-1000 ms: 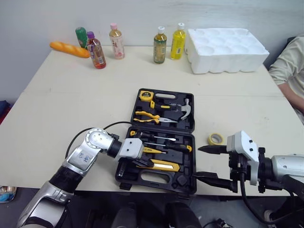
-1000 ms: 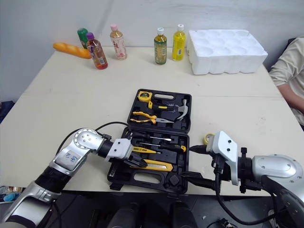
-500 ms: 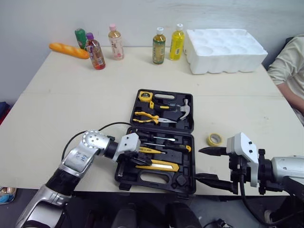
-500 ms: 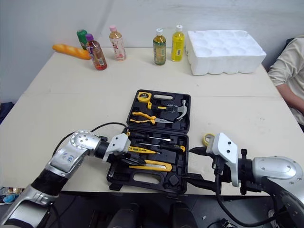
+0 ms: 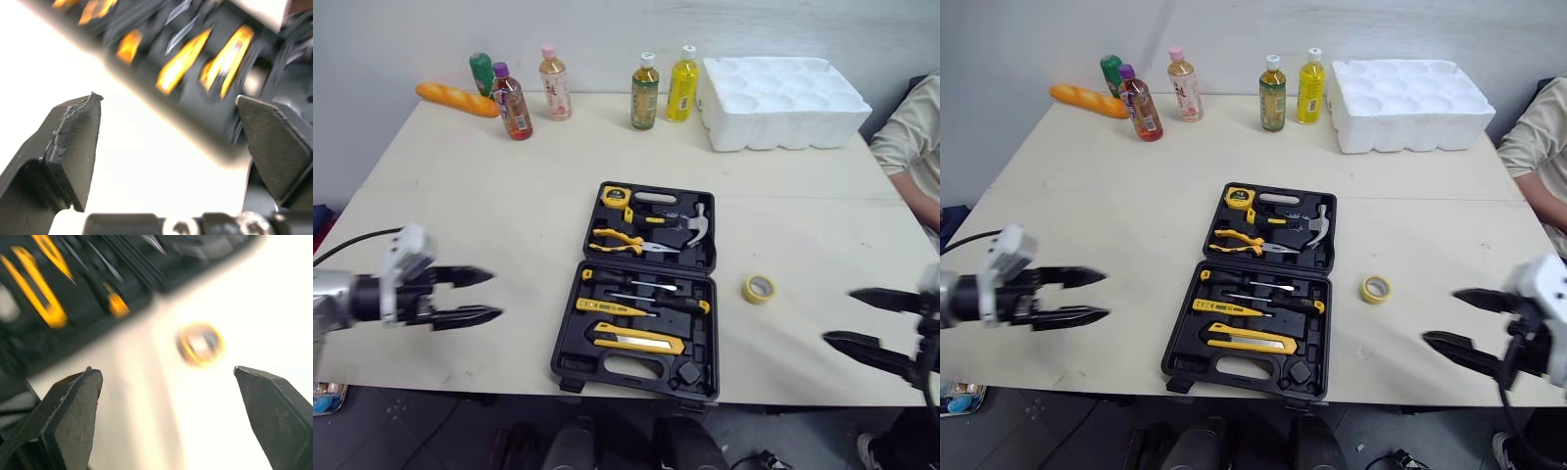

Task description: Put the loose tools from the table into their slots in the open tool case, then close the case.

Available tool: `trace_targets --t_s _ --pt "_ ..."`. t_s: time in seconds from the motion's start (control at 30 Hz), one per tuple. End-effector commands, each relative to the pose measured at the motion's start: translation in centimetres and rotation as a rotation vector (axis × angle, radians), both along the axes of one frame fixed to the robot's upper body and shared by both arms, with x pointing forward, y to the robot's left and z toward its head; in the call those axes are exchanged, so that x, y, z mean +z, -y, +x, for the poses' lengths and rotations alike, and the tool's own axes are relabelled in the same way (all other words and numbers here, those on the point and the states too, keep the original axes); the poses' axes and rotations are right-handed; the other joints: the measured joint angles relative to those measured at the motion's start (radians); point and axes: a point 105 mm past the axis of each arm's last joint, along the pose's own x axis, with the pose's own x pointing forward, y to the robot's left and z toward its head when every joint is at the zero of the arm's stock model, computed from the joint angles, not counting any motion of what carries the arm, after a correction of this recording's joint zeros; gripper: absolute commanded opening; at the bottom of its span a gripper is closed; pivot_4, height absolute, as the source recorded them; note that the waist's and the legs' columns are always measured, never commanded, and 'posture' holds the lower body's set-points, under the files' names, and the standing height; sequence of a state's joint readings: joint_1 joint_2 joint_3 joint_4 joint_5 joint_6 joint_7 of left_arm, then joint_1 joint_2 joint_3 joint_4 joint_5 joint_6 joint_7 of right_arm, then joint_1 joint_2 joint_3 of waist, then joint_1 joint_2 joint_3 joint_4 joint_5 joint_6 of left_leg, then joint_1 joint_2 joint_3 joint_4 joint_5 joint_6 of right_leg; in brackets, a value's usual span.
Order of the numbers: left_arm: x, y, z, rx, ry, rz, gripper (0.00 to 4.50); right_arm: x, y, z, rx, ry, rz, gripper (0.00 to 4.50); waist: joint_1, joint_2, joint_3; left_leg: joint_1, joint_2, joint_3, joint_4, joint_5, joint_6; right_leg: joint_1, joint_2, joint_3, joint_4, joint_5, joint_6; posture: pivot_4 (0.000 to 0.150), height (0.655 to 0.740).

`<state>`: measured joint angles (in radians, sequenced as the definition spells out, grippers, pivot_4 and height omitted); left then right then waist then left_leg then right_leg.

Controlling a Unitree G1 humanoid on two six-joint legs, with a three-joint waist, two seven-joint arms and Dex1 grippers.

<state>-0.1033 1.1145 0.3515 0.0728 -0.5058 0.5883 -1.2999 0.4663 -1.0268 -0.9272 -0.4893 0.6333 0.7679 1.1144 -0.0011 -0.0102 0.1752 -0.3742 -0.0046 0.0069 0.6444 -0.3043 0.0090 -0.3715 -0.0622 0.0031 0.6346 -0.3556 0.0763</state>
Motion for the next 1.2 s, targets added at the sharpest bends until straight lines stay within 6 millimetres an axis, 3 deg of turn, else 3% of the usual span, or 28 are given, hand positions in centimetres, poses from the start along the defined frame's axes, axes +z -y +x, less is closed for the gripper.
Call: trace_targets --t_s 0.03,0.13,0.27,0.53,0.83,0.93,1.03,1.2 --pt "1.4 -2.7 1.1 0.083 0.123 0.069 4.42 1.4 2.2 0.2 -0.061 0.074 -0.046 4.50 0.001 0.000 0.000 0.000 0.000 0.000 0.000 0.000 0.000 0.000 -0.001 0.000 0.000 0.000 -0.001 0.150 0.7400" --pt "1.1 -4.0 1.6 0.127 0.147 0.098 4.42 0.9 3.0 0.2 -0.085 0.076 -0.046 4.50 -0.001 0.000 0.000 -0.001 0.000 0.000 -0.005 0.000 -0.001 -0.003 -0.001 0.000 -0.001 0.000 -0.001 0.150 0.7400" --pt "0.7 -3.9 1.6 0.119 0.137 0.073 4.42 0.7 3.0 0.2 -0.079 0.077 -0.044 4.50 -0.005 0.000 0.000 -0.001 0.000 0.002 -0.015 0.001 -0.002 -0.006 -0.001 0.000 -0.005 -0.001 -0.002 0.150 0.7400" --pt "0.6 -1.2 2.5 0.053 0.176 0.022 4.42 1.0 2.6 0.9 -0.059 0.096 -0.046 4.50 -0.004 -0.001 0.001 -0.001 0.000 0.003 -0.012 0.001 -0.002 -0.005 0.000 0.000 -0.004 -0.001 -0.001 0.150 0.7400" --pt "5.0 10.2 3.5 -0.348 0.295 -0.170 4.42 2.2 -1.0 5.2 0.253 0.043 -0.195 4.50 -0.006 -0.001 0.001 0.002 0.000 0.004 -0.008 0.003 -0.003 -0.004 0.001 0.002 0.003 0.000 0.000 0.150 0.7400" --pt "6.4 15.3 3.8 -0.538 0.344 -0.188 4.42 1.9 -2.3 8.0 0.370 0.019 -0.308 4.50 -0.007 0.000 0.002 0.001 0.000 0.004 -0.005 0.003 -0.003 -0.004 0.002 0.002 0.005 0.000 0.000 0.150 0.7400" --pt "7.0 17.8 4.0 -0.631 0.382 -0.173 4.42 1.5 -3.4 9.7 0.436 -0.025 -0.355 4.50 -0.015 0.000 0.003 -0.002 0.000 0.005 0.003 0.003 -0.004 -0.005 0.003 0.002 0.007 0.000 0.000 0.150 0.7400" --pt "8.0 21.2 2.9 -0.776 0.432 -0.220 4.42 0.4 -5.7 10.2 0.641 -0.155 -0.459 4.50 -0.026 0.000 0.004 -0.004 0.000 0.005 0.005 0.005 -0.007 -0.006 0.004 0.003 0.010 0.000 0.000 0.150 0.7400"
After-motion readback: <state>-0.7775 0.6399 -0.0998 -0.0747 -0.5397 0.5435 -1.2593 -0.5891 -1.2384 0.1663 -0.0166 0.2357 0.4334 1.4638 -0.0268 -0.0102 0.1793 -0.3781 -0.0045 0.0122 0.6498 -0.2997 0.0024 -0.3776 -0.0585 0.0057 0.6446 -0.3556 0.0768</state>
